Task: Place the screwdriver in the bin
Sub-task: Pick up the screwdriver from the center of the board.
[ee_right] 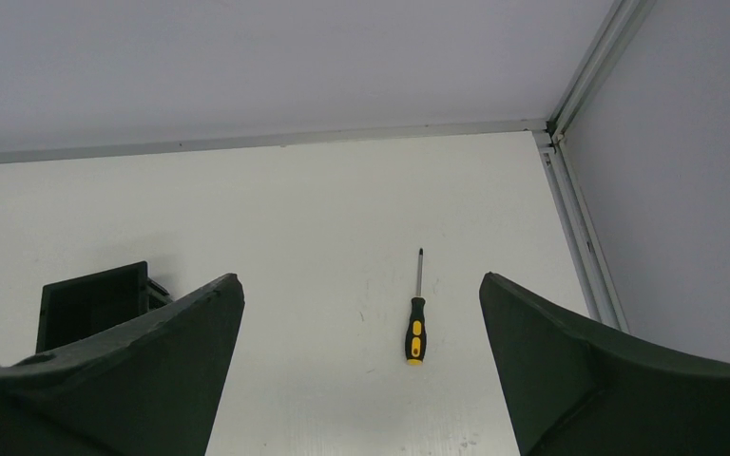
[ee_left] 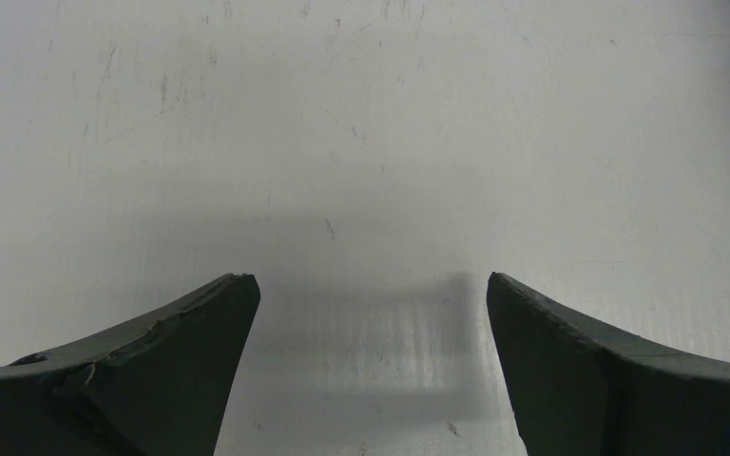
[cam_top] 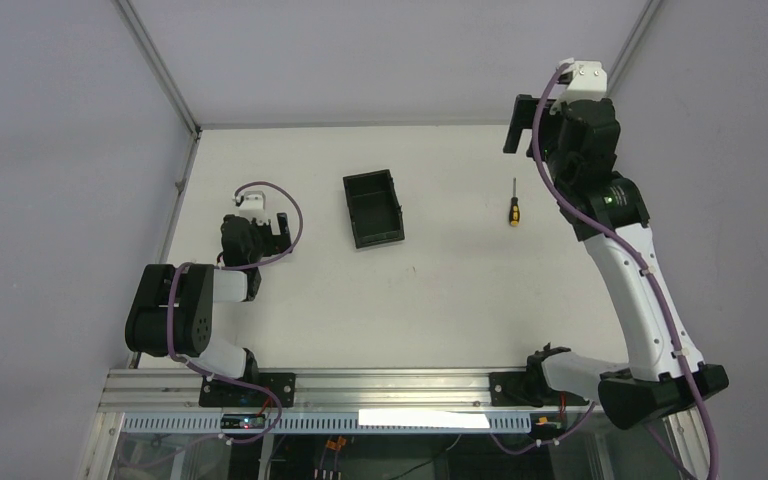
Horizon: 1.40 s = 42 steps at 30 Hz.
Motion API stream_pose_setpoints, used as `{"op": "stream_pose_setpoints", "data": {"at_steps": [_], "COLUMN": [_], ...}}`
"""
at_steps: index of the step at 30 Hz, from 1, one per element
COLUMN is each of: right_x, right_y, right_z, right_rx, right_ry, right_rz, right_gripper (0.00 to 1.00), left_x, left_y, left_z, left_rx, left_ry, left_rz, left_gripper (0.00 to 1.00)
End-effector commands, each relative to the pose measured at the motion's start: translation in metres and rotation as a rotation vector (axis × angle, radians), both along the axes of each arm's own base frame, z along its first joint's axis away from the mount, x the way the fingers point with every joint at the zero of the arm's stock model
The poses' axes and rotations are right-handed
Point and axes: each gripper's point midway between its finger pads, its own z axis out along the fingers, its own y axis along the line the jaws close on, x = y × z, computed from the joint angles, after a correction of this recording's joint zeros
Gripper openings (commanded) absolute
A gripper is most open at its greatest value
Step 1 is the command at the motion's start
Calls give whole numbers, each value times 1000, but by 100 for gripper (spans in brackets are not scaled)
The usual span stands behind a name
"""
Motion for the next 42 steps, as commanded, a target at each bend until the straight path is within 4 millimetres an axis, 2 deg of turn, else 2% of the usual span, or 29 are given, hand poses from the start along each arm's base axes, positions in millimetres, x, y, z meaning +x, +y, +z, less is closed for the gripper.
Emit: {"op": "stream_pose_setpoints", "data": {"at_steps": [1, 6, 14, 20, 27, 33, 37, 42], "right_x": [13, 40, 80, 97, 97, 92, 90, 88], "right_y": [1, -8, -31, -42, -46, -47, -46, -49], "right_z": [-10, -43, -110, -179, -257, -314, -341, -356], "right_rx": [1, 62, 85, 73, 70, 81, 98, 112], "right_ry": [58, 150, 268, 413, 577, 700, 755, 779], "right_rz": [-2, -31, -131, -167, -190, -184, -172, -181], "right_gripper": [99, 99, 99, 99, 99, 99, 94, 78], "left_x": [4, 4, 4, 4, 4, 4, 4, 4], "left_y": [0, 0, 0, 0, 0, 0, 0, 0], "left_z": [14, 14, 14, 14, 14, 14, 14, 14], "left_rx": [0, 0, 1, 0, 1, 0, 0, 0], "left_ry": [-48, -48, -48, -48, -48, -49, -49, -49], "left_rz": [12, 12, 13, 11, 12, 12, 12, 12], "left_gripper": [99, 99, 99, 99, 99, 99, 99, 99]}}
